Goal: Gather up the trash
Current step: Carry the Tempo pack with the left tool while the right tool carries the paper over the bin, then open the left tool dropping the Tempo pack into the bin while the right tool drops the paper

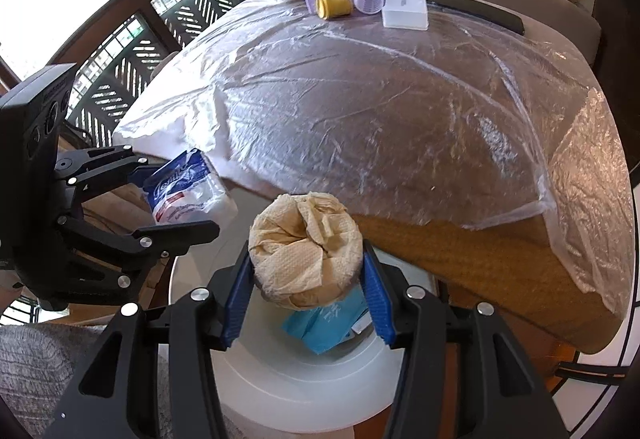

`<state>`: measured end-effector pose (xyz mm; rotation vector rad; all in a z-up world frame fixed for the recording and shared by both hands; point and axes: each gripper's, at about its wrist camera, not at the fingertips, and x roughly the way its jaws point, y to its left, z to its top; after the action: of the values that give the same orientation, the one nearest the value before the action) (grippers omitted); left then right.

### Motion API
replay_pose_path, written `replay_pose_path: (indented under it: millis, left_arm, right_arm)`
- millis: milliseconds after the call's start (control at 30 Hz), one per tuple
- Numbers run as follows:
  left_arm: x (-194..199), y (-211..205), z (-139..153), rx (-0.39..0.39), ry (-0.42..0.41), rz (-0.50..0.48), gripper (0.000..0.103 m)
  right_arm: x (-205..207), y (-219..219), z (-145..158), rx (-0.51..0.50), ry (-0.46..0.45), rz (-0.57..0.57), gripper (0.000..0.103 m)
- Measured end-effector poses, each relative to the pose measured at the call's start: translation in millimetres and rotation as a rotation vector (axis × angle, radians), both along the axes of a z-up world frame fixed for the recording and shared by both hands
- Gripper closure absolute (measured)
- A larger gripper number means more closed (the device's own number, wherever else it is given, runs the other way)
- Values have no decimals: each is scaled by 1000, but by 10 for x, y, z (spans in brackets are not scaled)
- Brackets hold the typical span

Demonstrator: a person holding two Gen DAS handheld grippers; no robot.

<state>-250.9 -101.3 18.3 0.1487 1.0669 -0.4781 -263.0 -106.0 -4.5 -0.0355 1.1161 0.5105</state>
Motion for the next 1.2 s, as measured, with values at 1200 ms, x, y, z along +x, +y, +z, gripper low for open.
replay_pose_path:
  millis: [1200]
  left_arm:
    - [-38, -195, -754, 98, 120, -35, 44]
  right_arm:
    - [-149, -33, -726, -87, 141, 26, 53]
